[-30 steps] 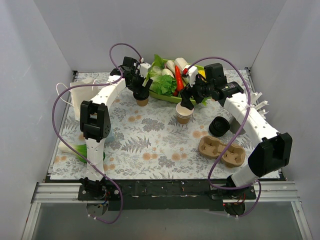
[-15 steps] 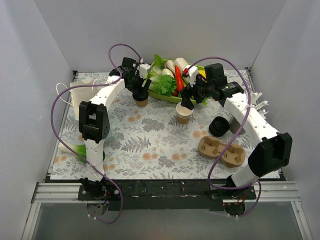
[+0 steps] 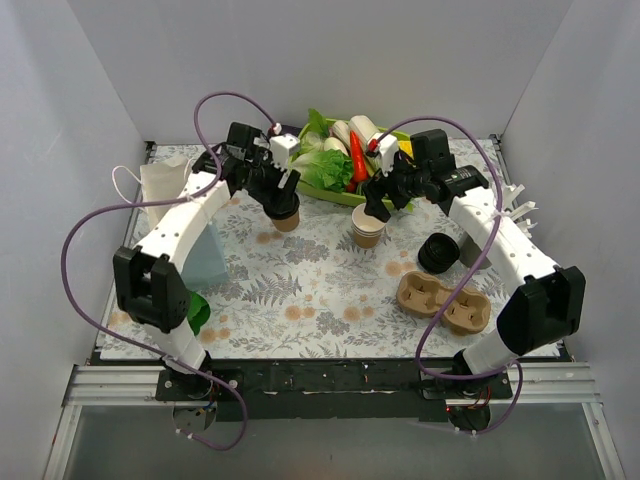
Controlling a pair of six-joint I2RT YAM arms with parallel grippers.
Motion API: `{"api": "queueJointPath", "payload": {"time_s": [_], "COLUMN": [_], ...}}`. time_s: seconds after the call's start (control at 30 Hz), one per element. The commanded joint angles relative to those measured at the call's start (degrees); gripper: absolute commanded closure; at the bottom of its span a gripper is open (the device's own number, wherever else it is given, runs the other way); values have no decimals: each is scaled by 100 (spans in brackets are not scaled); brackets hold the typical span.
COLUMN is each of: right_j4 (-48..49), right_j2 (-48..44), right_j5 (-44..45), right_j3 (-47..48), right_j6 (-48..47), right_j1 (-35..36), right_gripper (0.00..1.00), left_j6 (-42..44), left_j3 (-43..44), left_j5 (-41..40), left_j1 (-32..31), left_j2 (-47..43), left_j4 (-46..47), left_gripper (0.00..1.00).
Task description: Pack the takeout coffee
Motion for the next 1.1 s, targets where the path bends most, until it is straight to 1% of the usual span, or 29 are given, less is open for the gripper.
{"api": "queueJointPath", "payload": {"time_s": [0.0, 0.03, 0.07, 0.13, 0.17, 0.2, 0.27, 0.37, 0.4, 0.47, 0.53, 0.63, 0.73, 0.83, 0.93, 0.97, 1.07], "right_j4": [-21, -21, -29, -38, -38, -38, -47, -47, -47, -47, -38, -30, -3, -21, -38, -38, -30], "right_j2": [-343, -361, -378, -431, -457, -475, -502, -554, -607, -668, -739, -774, -801, -809, -853, -888, -958], "right_j5": [91, 108, 161, 223, 293, 311, 372, 451, 478, 574, 636, 838, 1005, 1014, 944, 909, 838], "right_j3": [-165, -192, -244, -289, -306, -332, -342, -403, -429, -535, -614, -596, -544, -552, -623, -649, -772], "right_j6": [7, 24, 42, 86, 112, 164, 217, 279, 297, 306, 253, 200, 279, 332, 323, 323, 332], "right_j1": [-142, -160, -169, -230, -257, -318, -388, -520, -590, -670, -793, -977, -1232, -1417, -1470, -1470, -1461], "right_gripper": [4, 4, 4, 4, 4, 4, 4, 4, 4, 4, 4, 3, 2, 2, 2, 2, 2], "left_j6": [-296, -296, -305, -357, -375, -401, -498, -682, -709, -866, -990, -1166, -1263, -1342, -1386, -1377, -1368], "left_j3": [-612, -918, -1061, -1455, -1562, -1650, -1773, -1556, -1467, -1431, -1493, -1510, -1703, -1818, -1748, -1722, -1634], "left_j5": [108, 55, -15, -59, -112, -130, -173, -463, -490, -543, -517, -412, -446, -551, -613, -570, -508], "left_j1": [-653, -794, -1091, -1357, -1610, -1726, -2050, -2420, -2465, -2623, -2702, -2887, -3019, -3133, -3221, -3248, -3274], "left_j2": [-907, -1030, -1205, -1329, -1399, -1417, -1418, -1163, -989, -908, -821, -610, -557, -425, -319, -293, -284], "left_j4": [-90, -82, -64, -20, 6, 67, 287, 489, 516, 787, 1077, 1183, 1394, 1544, 1597, 1588, 1545], "left_gripper": [44, 44, 44, 43, 43, 44, 44, 42, 42, 43, 44, 44, 45, 42, 34, 29, 23]}}
